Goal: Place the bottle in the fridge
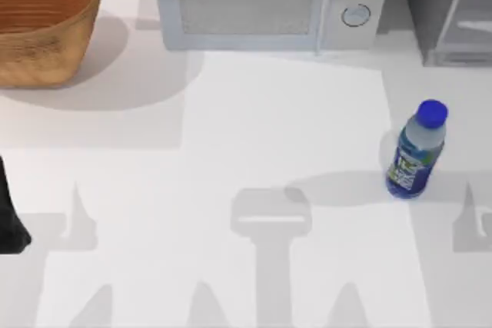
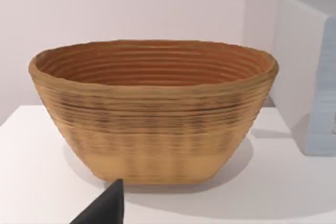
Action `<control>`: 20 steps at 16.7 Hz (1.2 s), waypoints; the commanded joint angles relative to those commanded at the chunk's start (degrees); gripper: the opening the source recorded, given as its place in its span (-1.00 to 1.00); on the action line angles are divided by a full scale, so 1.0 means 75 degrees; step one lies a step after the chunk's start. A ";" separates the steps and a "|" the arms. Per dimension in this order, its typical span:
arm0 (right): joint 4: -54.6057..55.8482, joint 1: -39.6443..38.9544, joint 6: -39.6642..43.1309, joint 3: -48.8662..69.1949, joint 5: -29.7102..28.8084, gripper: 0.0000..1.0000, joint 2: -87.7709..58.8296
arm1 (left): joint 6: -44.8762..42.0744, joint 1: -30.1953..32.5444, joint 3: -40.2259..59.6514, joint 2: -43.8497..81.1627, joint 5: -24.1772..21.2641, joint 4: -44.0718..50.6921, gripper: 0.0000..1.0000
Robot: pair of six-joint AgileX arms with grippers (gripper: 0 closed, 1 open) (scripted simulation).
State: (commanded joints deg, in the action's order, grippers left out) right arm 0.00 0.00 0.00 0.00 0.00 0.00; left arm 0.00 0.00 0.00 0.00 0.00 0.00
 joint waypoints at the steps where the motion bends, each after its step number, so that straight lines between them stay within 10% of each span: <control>1: 0.0000 0.0000 0.0000 0.0000 0.0000 1.00 0.0000 | 0.0000 0.0000 0.0000 0.0000 0.0000 0.0000 1.00; 9: 0.1989 0.0017 0.0145 0.0220 0.1119 1.00 -0.2204 | 0.0000 0.0000 0.0000 0.0000 0.0000 0.0000 1.00; 20: 0.8470 0.0545 0.0662 0.0889 0.4291 1.00 -1.0536 | 0.0000 0.0000 0.0000 0.0000 0.0000 0.0000 1.00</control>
State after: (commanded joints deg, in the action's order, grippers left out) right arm 63.52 4.09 4.96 6.67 32.18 -79.02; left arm 0.00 0.00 0.00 0.00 0.00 0.00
